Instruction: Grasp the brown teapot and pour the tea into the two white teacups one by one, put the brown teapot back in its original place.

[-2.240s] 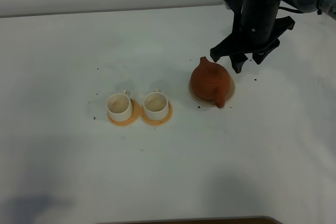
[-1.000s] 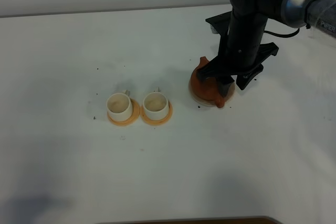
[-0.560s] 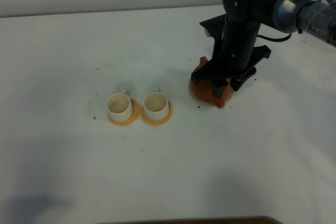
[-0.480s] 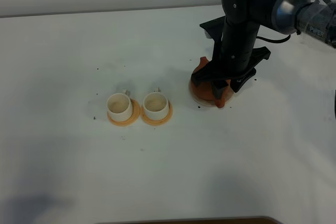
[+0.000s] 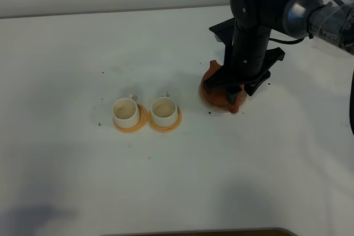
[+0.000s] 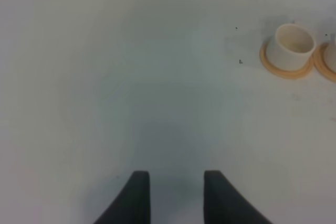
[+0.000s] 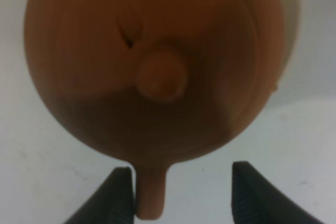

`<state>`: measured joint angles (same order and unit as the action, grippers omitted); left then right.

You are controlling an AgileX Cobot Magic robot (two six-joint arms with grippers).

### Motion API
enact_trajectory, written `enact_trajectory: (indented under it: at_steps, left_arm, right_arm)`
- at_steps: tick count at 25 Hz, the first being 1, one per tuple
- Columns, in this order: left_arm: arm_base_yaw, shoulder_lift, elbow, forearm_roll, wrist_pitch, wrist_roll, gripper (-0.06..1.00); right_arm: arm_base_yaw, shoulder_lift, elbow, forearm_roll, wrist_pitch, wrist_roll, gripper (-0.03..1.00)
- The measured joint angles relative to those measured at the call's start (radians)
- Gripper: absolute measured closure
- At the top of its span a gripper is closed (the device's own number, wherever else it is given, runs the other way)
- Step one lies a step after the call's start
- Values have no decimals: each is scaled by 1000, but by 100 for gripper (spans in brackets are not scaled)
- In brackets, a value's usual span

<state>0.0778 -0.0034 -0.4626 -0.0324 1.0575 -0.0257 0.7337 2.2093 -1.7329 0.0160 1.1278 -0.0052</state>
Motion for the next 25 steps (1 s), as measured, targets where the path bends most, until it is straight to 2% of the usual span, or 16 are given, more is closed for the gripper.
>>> enact_trajectory:
  at_steps: [13,18,25]
  left_arm:
    - [0,0,0,0,0,0,65]
    - [0,0,0,0,0,0,65]
    - [0,0,0,0,0,0,65]
  right_arm:
    - [3,10,0,-16,-4,-22,54]
    - [10,10,0,-22,-4,-23,61]
    - [23,18,0,-34,-4,-24,77]
